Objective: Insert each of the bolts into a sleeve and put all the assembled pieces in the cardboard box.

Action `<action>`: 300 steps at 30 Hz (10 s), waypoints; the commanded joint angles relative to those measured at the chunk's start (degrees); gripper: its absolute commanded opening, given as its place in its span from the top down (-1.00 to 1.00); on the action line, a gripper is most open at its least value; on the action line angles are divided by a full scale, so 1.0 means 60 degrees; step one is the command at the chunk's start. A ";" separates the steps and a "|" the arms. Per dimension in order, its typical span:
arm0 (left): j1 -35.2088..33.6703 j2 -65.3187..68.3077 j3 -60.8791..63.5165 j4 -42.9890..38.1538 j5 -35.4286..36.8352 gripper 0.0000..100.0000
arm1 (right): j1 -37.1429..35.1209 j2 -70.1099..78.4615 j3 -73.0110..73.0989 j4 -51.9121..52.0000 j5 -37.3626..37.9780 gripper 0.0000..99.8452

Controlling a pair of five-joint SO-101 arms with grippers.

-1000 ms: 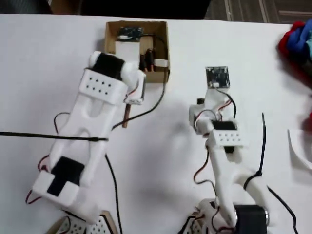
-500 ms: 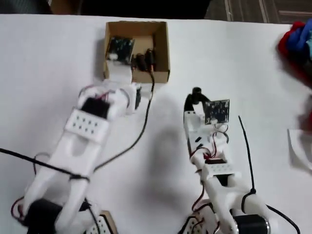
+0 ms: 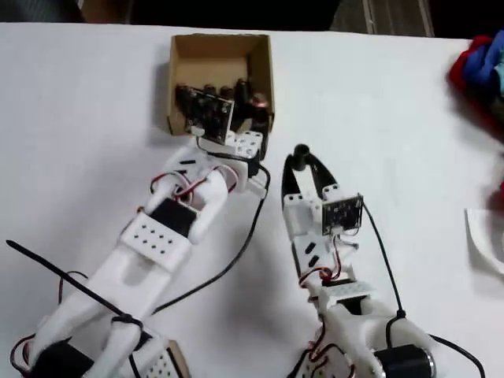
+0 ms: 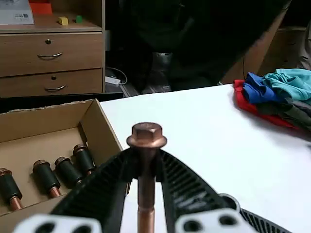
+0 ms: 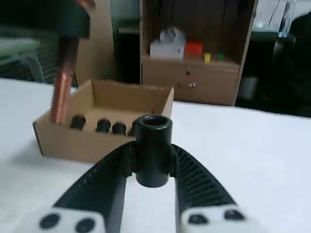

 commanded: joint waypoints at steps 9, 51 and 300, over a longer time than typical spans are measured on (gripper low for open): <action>0.0821 -0.0498 -0.1766 -0.0176 0.0498 0.95 | -0.0110 0.0139 -0.0117 -0.0535 -0.0103 0.96; 0.1758 0.1143 -0.1751 -0.1538 0.0484 0.95 | -0.0125 0.3963 -0.0542 -0.5223 -0.0029 0.96; -0.5802 0.0469 -0.7055 1.2879 -0.1348 0.58 | 0.0476 1.1070 -3.1385 2.6454 -0.0967 0.80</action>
